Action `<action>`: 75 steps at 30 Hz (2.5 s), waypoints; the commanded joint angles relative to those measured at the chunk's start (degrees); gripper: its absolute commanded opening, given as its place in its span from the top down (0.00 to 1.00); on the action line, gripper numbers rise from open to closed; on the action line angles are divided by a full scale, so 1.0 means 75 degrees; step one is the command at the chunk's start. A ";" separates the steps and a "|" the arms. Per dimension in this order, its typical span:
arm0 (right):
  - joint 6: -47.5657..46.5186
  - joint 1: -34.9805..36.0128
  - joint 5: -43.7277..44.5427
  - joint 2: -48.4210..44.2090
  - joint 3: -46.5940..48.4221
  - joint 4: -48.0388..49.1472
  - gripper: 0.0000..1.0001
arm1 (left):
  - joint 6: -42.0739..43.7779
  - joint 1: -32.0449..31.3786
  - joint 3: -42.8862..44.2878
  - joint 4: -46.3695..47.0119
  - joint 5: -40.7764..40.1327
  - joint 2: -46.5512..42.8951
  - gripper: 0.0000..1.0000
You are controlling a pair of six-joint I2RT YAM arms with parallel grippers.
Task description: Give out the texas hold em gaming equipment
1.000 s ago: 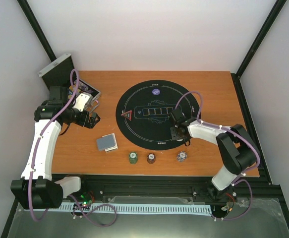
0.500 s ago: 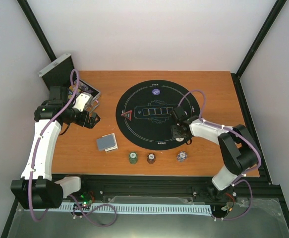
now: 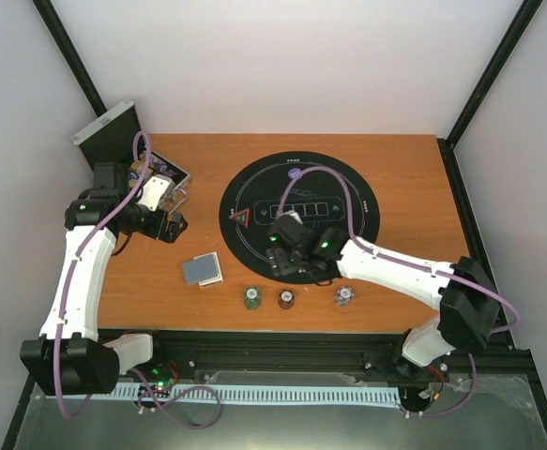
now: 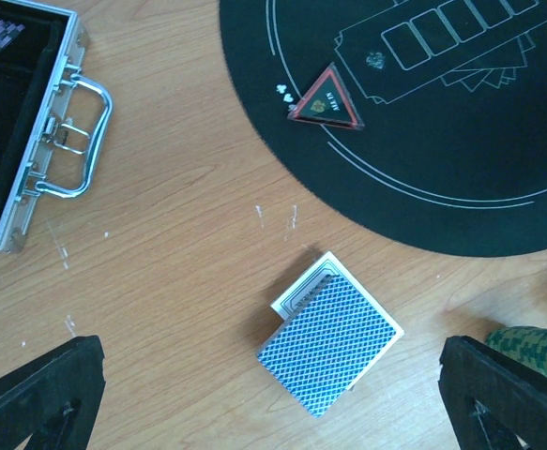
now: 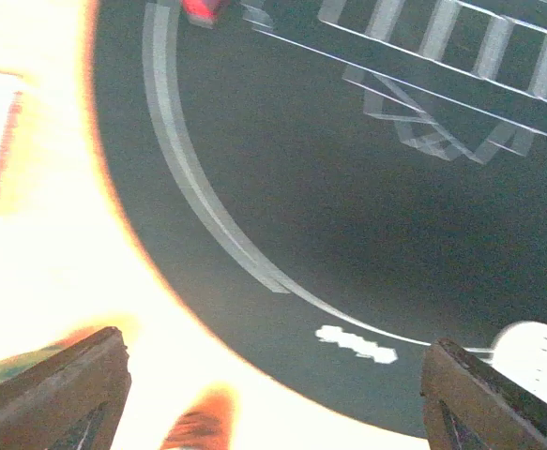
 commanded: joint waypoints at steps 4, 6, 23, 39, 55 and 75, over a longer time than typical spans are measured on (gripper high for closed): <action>0.0557 0.1944 -0.0293 0.0904 0.1513 -0.0787 0.09 | -0.0075 0.0039 0.0034 0.0139 -0.0524 0.0095 0.00; 0.0546 0.2307 -0.0400 0.1377 0.1907 -0.0934 0.09 | -0.0076 0.0039 0.0008 0.0170 -0.0559 0.0095 0.00; 0.0357 0.2465 -0.0967 0.2792 0.2325 -0.1050 0.24 | 0.0050 0.0039 -0.0116 0.0329 -0.0586 0.0013 0.00; 0.0315 0.2400 -0.0813 0.2817 0.2297 -0.0899 0.42 | 0.0089 0.0039 -0.0173 0.0324 -0.0493 -0.0044 0.00; 0.0312 0.2407 -0.0773 0.2775 0.2493 -0.1011 0.48 | 0.0124 0.0042 -0.0344 0.0342 -0.0429 -0.0155 0.00; 0.0304 0.2334 -0.0734 0.2775 0.2263 -0.0899 0.48 | 0.0176 0.0039 -0.0289 0.0304 -0.0434 -0.0232 0.00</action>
